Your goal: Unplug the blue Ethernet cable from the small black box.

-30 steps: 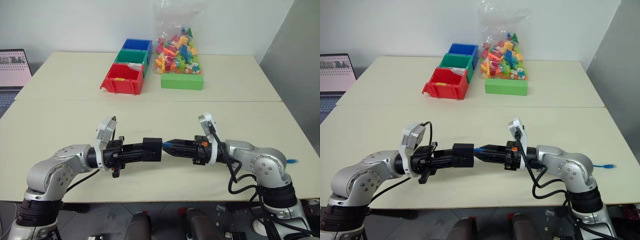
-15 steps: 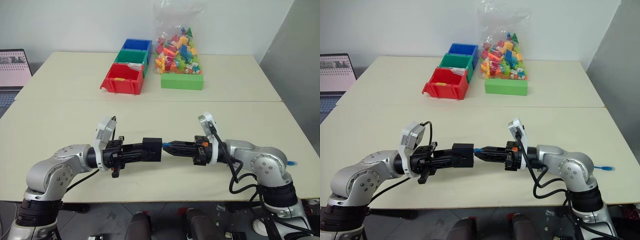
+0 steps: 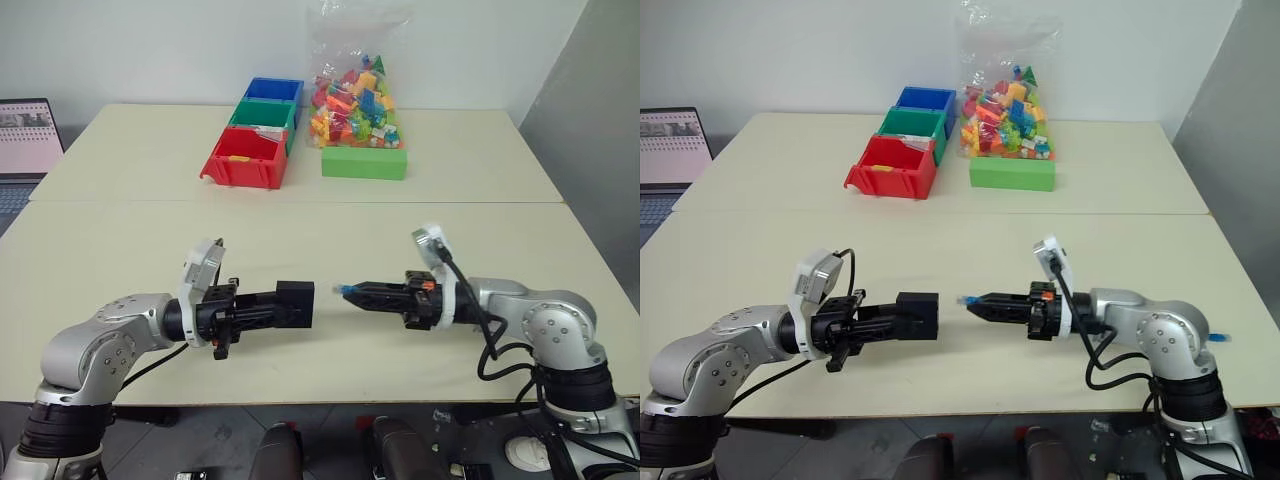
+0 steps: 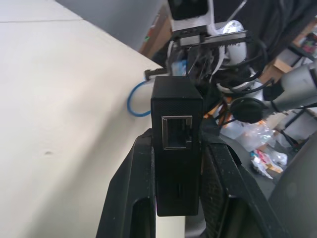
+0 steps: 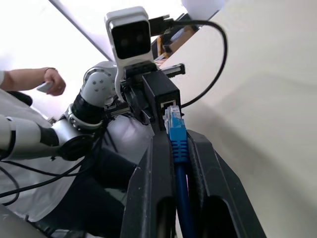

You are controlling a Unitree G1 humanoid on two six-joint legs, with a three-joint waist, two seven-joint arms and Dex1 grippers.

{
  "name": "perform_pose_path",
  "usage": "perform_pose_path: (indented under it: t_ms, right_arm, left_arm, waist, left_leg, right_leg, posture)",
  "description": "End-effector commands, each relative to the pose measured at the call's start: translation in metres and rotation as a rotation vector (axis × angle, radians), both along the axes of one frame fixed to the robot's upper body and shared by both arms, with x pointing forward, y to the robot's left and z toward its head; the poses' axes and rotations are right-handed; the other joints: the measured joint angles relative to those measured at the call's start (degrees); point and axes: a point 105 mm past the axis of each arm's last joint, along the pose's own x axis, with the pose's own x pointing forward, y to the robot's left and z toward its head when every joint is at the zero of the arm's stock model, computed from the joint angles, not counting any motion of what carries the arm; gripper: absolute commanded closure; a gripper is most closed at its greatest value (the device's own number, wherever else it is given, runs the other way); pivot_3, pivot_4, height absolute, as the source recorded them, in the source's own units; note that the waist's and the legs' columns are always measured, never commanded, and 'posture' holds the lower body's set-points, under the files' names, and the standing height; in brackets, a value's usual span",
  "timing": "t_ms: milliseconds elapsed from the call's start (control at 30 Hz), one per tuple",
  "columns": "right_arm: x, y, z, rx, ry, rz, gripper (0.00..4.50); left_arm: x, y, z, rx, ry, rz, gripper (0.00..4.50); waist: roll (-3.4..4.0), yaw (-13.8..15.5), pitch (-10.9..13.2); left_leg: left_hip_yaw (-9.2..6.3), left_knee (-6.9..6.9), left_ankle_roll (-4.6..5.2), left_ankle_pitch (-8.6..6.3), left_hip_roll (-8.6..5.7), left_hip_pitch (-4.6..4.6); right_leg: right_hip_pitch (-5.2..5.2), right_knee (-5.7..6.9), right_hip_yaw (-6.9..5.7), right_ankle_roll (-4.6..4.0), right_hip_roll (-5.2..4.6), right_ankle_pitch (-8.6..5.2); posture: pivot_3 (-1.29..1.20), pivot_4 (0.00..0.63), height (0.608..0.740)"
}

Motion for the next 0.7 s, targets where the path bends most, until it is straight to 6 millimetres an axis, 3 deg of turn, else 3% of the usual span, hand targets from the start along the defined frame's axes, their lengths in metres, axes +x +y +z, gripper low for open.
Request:
perform_pose_path:
  t_ms: [33,133,300,467,533,700]
  right_arm:
    - [-0.005,-0.003,0.008,0.028,-0.034,0.011,4.46]
    - [0.002,-0.004,0.008,0.023,-0.059,-0.035,4.46]
    - [0.066,-0.019,-0.01,-0.197,-0.309,-0.413,4.46]
    - [0.127,-0.053,-0.03,-0.45,-0.521,-0.776,4.46]
    - [0.153,-0.067,-0.033,-0.521,-0.555,-0.933,4.46]
    - [0.189,-0.08,-0.032,-0.589,-0.523,-1.132,4.46]
  left_arm:
    - [0.001,0.005,0.008,-0.003,-0.044,0.011,3.72]
    - [0.002,0.006,0.008,-0.002,-0.048,0.025,3.72]
    - [0.011,0.012,0.008,0.004,-0.073,0.102,3.72]
    - [0.015,0.014,0.006,0.008,-0.086,0.16,3.72]
    - [0.018,0.013,0.006,0.01,-0.097,0.189,3.72]
    - [0.032,0.014,0.007,0.035,-0.146,0.291,3.72]
  waist:
    - [0.0,0.0,0.0]
    - [0.0,0.0,0.0]
    - [0.0,-0.02,0.0]
    - [0.01,-0.01,0.0]
    - [0.01,-0.03,0.0]
    - [0.03,-0.1,0.02]
  left_leg:
    - [0.0,0.0,0.0,0.0,0.0,0.0]
    - [0.02,-0.01,0.0,0.0,0.0,-0.01]
    - [0.02,0.0,0.0,0.0,-0.01,-0.01]
    - [0.1,-0.01,0.0,0.0,-0.01,-0.04]
    - [0.13,-0.01,0.0,0.0,0.0,-0.04]
    - [0.16,-0.02,-0.01,0.01,-0.01,-0.07]
  right_leg:
    - [0.0,0.0,0.0,0.0,0.0,0.0]
    - [-0.01,-0.01,0.02,0.0,0.0,0.0]
    - [-0.02,-0.03,0.03,0.01,0.0,0.0]
    - [-0.05,-0.08,0.06,0.02,-0.01,0.01]
    - [-0.06,-0.09,0.08,0.02,-0.01,0.02]
    - [-0.09,-0.06,0.13,-0.13,-0.03,0.11]
  posture:
    - [0.0,0.15,0.74]
    - [0.0,0.15,0.74]
    - [0.0,0.15,0.74]
    - [0.0,0.15,0.74]
    - [0.0,0.15,0.74]
    - [0.0,0.15,0.74]
